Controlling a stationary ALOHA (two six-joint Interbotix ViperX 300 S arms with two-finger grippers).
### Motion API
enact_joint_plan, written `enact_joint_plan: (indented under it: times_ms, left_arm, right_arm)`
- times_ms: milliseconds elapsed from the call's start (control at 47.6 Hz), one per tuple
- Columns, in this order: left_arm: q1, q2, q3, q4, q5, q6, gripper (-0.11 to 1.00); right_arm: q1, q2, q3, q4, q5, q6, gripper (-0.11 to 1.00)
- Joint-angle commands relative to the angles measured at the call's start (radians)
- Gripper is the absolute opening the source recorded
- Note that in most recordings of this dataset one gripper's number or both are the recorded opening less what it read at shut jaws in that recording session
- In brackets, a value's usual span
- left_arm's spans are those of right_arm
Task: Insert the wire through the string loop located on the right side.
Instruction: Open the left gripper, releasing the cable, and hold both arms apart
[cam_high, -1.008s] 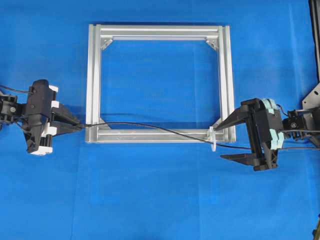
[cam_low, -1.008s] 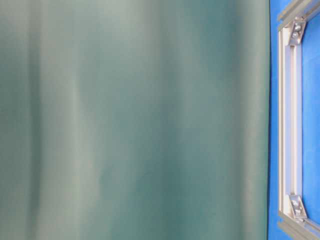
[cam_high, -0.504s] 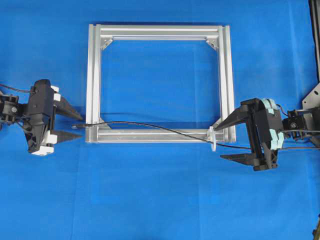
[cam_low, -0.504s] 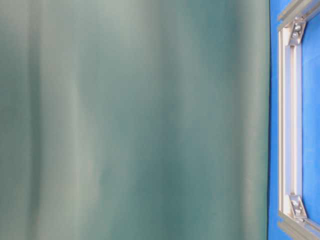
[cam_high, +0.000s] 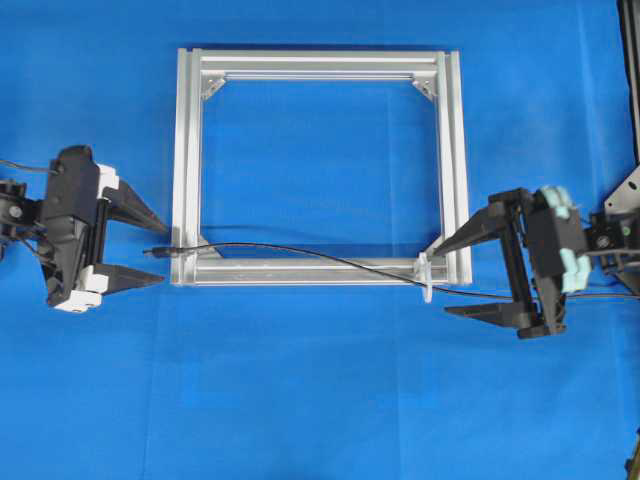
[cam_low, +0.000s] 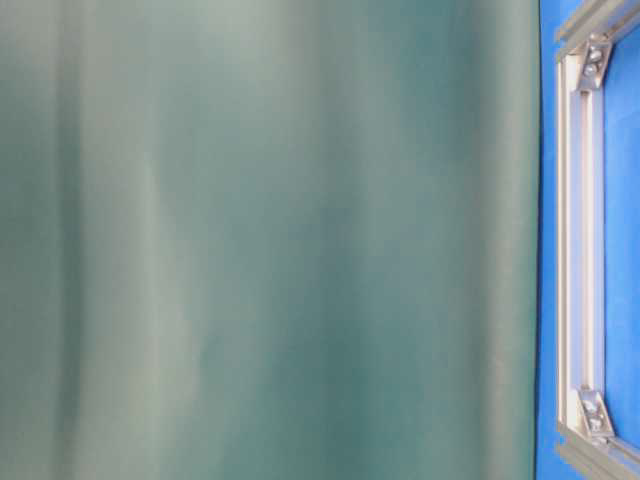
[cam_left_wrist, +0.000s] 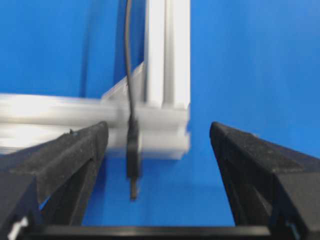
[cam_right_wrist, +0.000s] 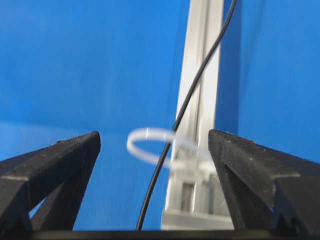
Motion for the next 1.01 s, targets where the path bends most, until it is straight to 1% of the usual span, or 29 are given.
enact_joint_plan:
  times_ms: [0,105,273,609,987]
  left_arm:
    - [0.008,-0.066,-0.035,0.003,0.023,0.002,0.78]
    - [0.025,-0.107,-0.038,0.005,0.025,0.005,0.78]
    - [0.052,-0.129,-0.035,0.005,0.023,0.005,0.78]
    - [0.063,-0.118,-0.040,0.008,0.021,0.037,0.77]
    - [0.063,-0.118,-0.040,0.008,0.021,0.037,0.77]
  right_arm:
    - [-0.011,-0.052,-0.029,0.000,0.034,-0.011,0.93]
    - [-0.023,-0.107,-0.049,0.000,0.094,-0.031,0.93]
    - [-0.026,-0.150,-0.069,0.000,0.138,-0.046,0.93]
    - [-0.026,-0.140,-0.072,0.000,0.140,-0.048,0.93]
    - [-0.026,-0.140,-0.072,-0.002,0.141,-0.048,0.93]
